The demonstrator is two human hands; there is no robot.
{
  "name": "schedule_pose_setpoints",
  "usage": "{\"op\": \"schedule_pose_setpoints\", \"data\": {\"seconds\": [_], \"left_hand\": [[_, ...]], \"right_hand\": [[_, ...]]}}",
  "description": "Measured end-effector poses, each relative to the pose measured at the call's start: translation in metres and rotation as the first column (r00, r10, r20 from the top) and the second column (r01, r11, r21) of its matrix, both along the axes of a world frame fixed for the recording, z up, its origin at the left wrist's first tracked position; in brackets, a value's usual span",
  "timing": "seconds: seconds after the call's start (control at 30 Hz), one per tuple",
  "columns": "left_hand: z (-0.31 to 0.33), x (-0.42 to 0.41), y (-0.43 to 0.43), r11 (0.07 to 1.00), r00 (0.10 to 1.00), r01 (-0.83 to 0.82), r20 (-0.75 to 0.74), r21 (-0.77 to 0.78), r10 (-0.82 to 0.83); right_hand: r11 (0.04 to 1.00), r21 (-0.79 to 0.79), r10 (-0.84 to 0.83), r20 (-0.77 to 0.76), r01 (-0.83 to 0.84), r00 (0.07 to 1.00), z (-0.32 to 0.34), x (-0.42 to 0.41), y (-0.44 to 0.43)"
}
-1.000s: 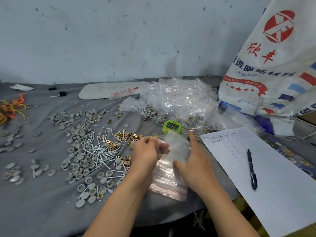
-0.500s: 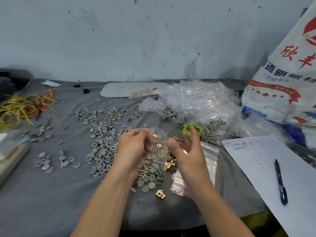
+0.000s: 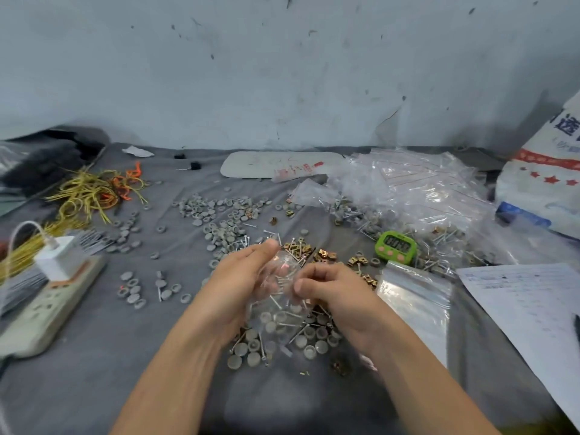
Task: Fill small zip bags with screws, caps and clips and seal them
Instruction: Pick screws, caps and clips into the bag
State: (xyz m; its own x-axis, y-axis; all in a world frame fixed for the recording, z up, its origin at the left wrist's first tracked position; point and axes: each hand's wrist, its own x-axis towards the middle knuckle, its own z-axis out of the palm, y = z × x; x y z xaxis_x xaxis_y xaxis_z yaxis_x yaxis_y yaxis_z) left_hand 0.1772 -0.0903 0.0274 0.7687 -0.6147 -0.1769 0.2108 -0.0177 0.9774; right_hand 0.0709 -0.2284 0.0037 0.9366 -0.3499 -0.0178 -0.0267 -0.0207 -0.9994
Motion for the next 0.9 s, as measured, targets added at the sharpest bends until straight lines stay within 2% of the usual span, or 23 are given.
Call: {"op": "schedule_pose_setpoints", "data": {"seconds": [0.1,0.23,0.3,0.4,0.47,0.5,0.53,0.57,0.6,0.63,0.67,0.8,0.83,0.9], "left_hand": [[0.002,0.003,0.018,0.985,0.98,0.112,0.152,0.131,-0.131],[-0.001,0.012,0.038,0.979,0.977,0.055,0.19,0.198,-0.093],[-0.002,0.016,0.047,0.974,0.976,0.035,0.201,0.222,-0.081],[-0.002,0.014,0.057,0.973,0.973,0.102,0.183,0.209,-0.141],[-0.002,0.012,0.061,0.965,0.969,0.117,0.188,0.233,-0.163],[-0.002,0.011,0.061,0.969,0.974,0.086,0.186,0.233,-0.131],[-0.003,0.012,0.06,0.977,0.982,0.027,0.174,0.213,-0.066],[-0.004,0.013,0.059,0.983,0.987,-0.049,0.16,0.175,0.021],[-0.004,0.014,0.057,0.982,0.983,-0.128,0.152,0.14,0.107],[-0.004,0.014,0.055,0.975,0.972,-0.192,0.156,0.111,0.174],[-0.004,0.013,0.053,0.967,0.961,-0.235,0.17,0.097,0.217],[-0.004,0.007,0.046,0.96,0.941,-0.253,0.259,0.122,0.215],[-0.004,0.005,0.045,0.961,0.942,-0.238,0.275,0.139,0.193],[-0.006,0.002,0.042,0.959,0.942,-0.22,0.296,0.181,0.16]], "right_hand": [[0.993,0.117,-0.012,-0.001,0.012,1.0,0.002,0.001,0.0],[0.998,-0.022,-0.067,-0.056,0.066,0.996,-0.002,0.002,-0.008],[0.997,-0.031,-0.075,-0.075,0.073,0.994,-0.001,0.002,-0.009],[0.997,-0.069,-0.048,-0.098,0.042,0.994,-0.001,0.002,-0.008],[0.982,-0.13,-0.144,-0.077,0.133,0.987,-0.001,0.004,-0.005],[0.945,-0.201,-0.271,-0.032,0.259,0.962,-0.002,0.005,-0.004],[0.856,-0.317,-0.419,0.039,0.409,0.907,-0.004,0.007,-0.004],[0.719,-0.452,-0.532,0.129,0.527,0.837,-0.004,0.007,-0.001],[0.604,-0.536,-0.576,0.22,0.59,0.788,-0.004,0.008,0.005],[0.56,-0.557,-0.562,0.288,0.613,0.776,-0.004,0.008,0.013],[0.589,-0.542,-0.516,0.319,0.599,0.795,-0.005,0.01,0.022],[0.883,-0.311,-0.28,0.251,0.351,0.927,-0.005,0.022,0.058],[0.916,-0.252,-0.252,0.241,0.312,0.937,-0.005,0.025,0.061],[0.933,-0.232,-0.225,0.226,0.276,0.948,-0.004,0.029,0.063]]}}
